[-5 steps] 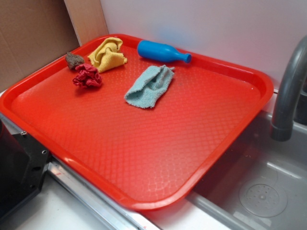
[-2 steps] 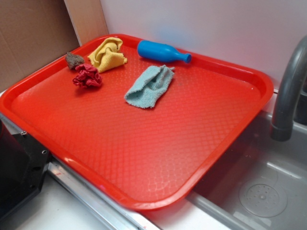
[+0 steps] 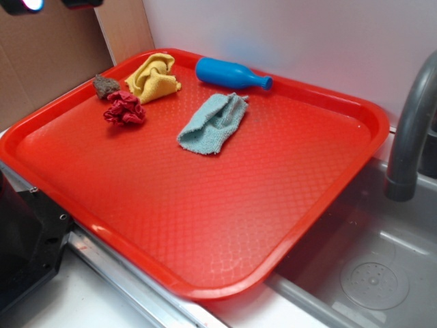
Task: Grab the yellow cloth.
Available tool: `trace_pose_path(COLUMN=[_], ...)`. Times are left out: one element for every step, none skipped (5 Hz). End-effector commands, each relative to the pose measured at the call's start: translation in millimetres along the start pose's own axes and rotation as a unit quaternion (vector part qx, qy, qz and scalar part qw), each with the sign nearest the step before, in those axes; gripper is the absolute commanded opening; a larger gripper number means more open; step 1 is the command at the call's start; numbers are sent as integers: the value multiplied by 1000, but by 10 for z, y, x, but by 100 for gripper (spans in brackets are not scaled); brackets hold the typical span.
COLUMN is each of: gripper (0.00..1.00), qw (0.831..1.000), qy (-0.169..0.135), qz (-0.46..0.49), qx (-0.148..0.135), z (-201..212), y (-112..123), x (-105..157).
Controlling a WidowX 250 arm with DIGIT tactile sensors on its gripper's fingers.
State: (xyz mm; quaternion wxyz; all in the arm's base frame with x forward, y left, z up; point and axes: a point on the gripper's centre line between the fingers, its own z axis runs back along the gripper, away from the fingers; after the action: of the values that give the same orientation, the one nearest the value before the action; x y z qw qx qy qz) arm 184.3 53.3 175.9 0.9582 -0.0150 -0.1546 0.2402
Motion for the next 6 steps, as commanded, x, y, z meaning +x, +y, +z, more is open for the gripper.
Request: trace_pose_path(gripper=[100,100,100,100,100,100], qw=[997,997,997,997,997,997], qy=[-75,-78,-82,-82,-70,-65], qz=[36,20,12,1,-12,-20], qx=[-3,1,1,5,13,38], z=[-499,-817,-1075,-1278,-1471,-1632], y=[293,322,328,295,229,204], x=[544,758,903,1020,1104,1111])
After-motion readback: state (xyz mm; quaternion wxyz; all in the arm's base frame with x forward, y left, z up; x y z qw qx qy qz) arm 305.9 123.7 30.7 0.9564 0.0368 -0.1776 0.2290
